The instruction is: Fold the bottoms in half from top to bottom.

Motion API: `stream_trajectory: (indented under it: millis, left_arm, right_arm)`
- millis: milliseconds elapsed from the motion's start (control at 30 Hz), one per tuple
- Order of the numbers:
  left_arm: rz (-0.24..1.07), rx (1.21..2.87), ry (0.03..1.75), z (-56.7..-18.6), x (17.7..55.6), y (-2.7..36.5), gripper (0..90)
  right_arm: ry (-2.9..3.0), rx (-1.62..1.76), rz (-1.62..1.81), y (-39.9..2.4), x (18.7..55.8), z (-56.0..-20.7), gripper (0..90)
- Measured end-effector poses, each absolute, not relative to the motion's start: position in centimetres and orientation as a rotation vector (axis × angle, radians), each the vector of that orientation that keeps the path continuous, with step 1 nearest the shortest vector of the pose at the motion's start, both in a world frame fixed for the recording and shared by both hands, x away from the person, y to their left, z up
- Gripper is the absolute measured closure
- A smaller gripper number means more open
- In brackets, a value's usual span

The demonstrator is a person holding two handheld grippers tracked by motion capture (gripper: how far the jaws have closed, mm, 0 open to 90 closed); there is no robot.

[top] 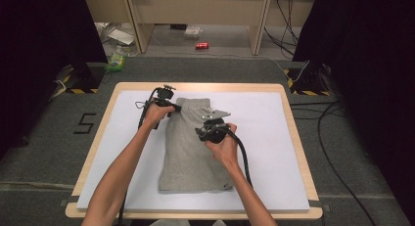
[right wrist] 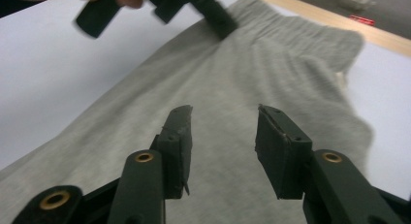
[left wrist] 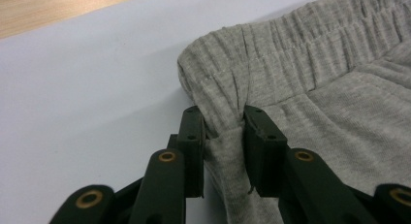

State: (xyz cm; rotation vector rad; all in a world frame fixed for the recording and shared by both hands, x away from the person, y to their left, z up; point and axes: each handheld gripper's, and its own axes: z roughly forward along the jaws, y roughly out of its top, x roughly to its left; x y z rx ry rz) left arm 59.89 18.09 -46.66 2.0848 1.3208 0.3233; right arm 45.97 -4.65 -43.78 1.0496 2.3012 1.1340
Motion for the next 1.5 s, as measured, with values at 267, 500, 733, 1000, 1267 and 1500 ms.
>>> stream_trajectory:
  millis: [267, 500, 733, 1000, 1267, 1500]
  left_arm:
    - [0.323, 2.079, 1.321, -46.7, 59.9, 18.1, 70.3]
    - [0.326, 2.079, 1.321, -46.7, 59.8, 18.1, 70.3]
    - [0.327, 2.078, 1.32, -46.7, 59.8, 18.1, 70.3]
    - [0.327, 2.078, 1.319, -46.7, 59.8, 18.1, 70.3]
    - [0.331, 2.079, 1.319, -46.7, 59.8, 18.1, 70.2]
    - [0.33, 2.081, 1.317, -46.7, 59.8, 18.1, 70.2]
  right_arm:
    - [2.252, 1.088, 1.095, -5.8, 48.8, -43.7, 57.1]
    - [2.216, 1.135, 1.078, -6.5, 50.7, -43.7, 58.4]
    - [2.209, 1.144, 1.065, -6.7, 51.9, -43.7, 58.9]
    - [2.206, 1.174, 1.076, -6.6, 52.9, -44.1, 59.8]
    - [2.205, 1.194, 1.071, -6.5, 54.0, -44.2, 59.7]
    - [2.189, 1.235, 1.09, -7.0, 54.7, -44.7, 59.7]
